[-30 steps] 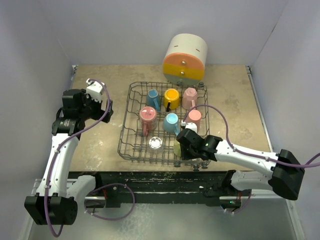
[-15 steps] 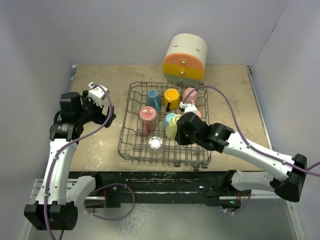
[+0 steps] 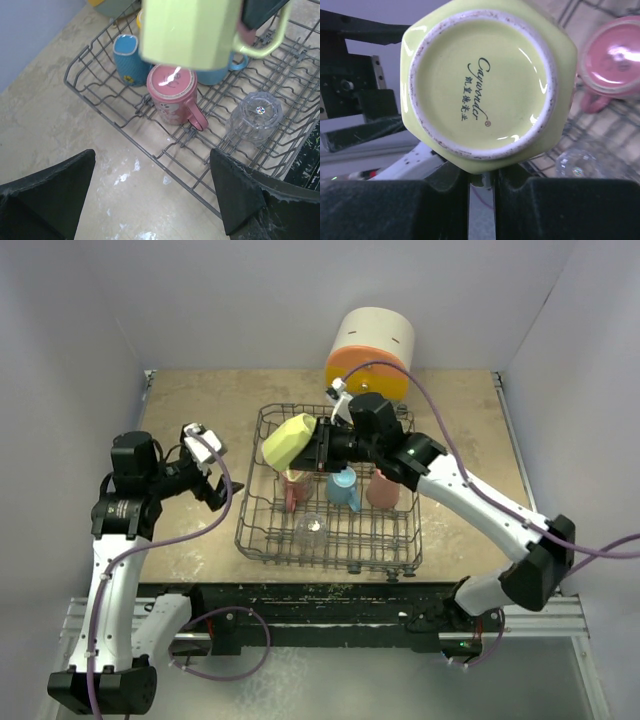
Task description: Unload the cups from the dish rack
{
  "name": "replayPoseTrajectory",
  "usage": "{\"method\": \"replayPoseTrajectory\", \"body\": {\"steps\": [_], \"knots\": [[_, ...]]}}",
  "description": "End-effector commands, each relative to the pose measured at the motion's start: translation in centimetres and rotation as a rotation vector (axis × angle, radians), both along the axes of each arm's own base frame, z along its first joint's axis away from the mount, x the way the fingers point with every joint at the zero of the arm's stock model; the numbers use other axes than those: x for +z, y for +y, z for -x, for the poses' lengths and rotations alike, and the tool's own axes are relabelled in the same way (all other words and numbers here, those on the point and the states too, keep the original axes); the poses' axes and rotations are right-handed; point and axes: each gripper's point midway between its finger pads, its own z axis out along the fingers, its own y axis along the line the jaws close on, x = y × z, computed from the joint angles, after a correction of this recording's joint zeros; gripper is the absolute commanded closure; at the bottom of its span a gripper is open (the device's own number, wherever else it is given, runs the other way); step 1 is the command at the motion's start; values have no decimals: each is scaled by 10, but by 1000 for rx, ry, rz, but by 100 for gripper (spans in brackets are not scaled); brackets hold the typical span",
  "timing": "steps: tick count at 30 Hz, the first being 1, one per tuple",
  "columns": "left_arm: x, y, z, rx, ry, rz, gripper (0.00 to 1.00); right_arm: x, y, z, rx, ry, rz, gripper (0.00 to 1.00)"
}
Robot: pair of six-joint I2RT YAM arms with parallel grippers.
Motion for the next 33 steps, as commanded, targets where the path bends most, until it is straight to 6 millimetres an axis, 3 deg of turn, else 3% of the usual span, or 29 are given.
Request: {"method": "replayPoseTrajectory", "body": {"steps": [1,8,18,19,28,31,33], "knots": [[37,-14,8,-138,-179,-1,0,83,47,40,338,38,-438,100],[50,-23,22,-221,-282,-5,11,91,51,58,424,181,-642,100],[72,-29,24,-236,-356,39,30,89,40,65,422,322,-898,100],[75,-31,24,-248,-355,60,34,95,38,69,435,334,-949,100],[82,-35,16,-248,-322,125,51,104,51,87,490,377,-1006,100],[77,-36,13,-249,-298,130,63,105,52,86,492,384,-1025,100],[74,-35,10,-238,-282,128,77,105,53,86,494,383,-1026,100]]}}
